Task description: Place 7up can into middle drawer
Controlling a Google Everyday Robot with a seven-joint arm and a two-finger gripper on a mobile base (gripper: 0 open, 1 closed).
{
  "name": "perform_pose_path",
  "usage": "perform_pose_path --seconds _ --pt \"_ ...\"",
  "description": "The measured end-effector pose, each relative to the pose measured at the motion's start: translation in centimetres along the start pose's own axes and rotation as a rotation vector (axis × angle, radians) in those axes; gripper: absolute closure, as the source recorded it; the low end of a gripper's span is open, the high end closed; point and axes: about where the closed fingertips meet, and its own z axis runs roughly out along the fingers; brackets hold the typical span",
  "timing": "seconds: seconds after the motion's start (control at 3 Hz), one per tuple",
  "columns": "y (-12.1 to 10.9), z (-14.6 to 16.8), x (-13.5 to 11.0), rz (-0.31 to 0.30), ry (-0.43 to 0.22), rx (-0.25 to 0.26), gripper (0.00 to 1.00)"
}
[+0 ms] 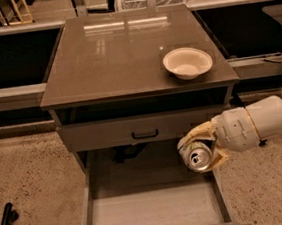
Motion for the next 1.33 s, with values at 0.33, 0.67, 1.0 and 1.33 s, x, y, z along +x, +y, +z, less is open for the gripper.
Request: perform_pose_path --seconds 0.33,0.67,1.0,1.33 --pt "4.9 3.3 6.4 0.211 -0.051 0.068 1.00" --pt "10.7 6.8 12.6 0.465 0.001 0.061 1.00" --pt "13.9 9.2 16.0 0.635 0.073 0.006 1.00" --pt "13.8 9.3 15.9 0.631 0.069 0.006 1.00"
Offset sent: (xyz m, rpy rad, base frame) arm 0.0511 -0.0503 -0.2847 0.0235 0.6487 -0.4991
